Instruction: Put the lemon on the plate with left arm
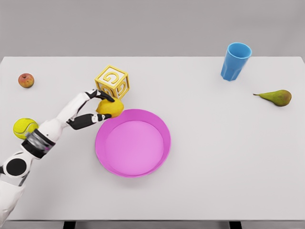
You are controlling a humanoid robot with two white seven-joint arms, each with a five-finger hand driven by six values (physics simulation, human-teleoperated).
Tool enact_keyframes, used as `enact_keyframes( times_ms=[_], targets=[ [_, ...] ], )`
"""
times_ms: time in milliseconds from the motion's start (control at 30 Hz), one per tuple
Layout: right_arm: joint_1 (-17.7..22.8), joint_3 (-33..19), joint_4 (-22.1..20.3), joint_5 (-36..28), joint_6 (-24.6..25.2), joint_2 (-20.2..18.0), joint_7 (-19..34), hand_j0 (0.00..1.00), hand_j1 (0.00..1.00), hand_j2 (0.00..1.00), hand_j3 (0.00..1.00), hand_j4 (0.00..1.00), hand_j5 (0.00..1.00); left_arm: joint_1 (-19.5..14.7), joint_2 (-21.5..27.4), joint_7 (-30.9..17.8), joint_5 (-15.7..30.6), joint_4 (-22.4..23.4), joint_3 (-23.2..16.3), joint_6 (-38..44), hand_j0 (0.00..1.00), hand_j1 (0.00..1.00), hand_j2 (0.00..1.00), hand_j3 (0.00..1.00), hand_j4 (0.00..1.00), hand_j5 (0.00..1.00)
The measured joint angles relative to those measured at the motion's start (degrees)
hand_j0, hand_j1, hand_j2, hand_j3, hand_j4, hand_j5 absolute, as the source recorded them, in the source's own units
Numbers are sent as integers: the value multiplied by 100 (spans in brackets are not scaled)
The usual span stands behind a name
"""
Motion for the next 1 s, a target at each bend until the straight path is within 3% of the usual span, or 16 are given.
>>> enact_keyframes(
  times_ms=[567, 667, 700, 767, 833, 900, 1000],
  targets=[
    [0, 0, 0, 0, 0, 0, 0, 100, 100, 100, 100, 100, 100, 229, -4, -10, -39, -339, -402, -90, 53, 53, 53, 53, 53, 53],
    [0, 0, -1, 1, 0, 0, 0, 100, 100, 100, 100, 100, 100, 281, 0, -7, -41, -378, -431, -127, 58, 58, 58, 58, 58, 58],
    [0, 0, -1, 1, 0, 0, 0, 100, 100, 100, 100, 100, 100, 316, 1, -6, -40, -392, -436, -136, 66, 66, 66, 66, 66, 66],
    [0, 0, 0, 1, 0, 0, 0, 100, 100, 100, 100, 100, 100, 316, 3, -5, -39, -409, -441, -146, 69, 69, 69, 69, 69, 69],
    [0, 0, 1, 2, 0, 0, 0, 100, 100, 100, 100, 100, 100, 325, 4, -3, -39, -420, -443, -155, 78, 78, 78, 78, 78, 78],
    [0, 0, 0, 1, 0, 0, 0, 100, 100, 100, 100, 100, 100, 325, 5, -4, -37, -425, -441, -161, 79, 79, 79, 79, 79, 79],
    [0, 0, 0, 2, 0, 0, 0, 100, 100, 100, 100, 100, 100, 334, 17, -1, -33, -483, -440, -164, 87, 87, 87, 87, 87, 87]
  ],
)
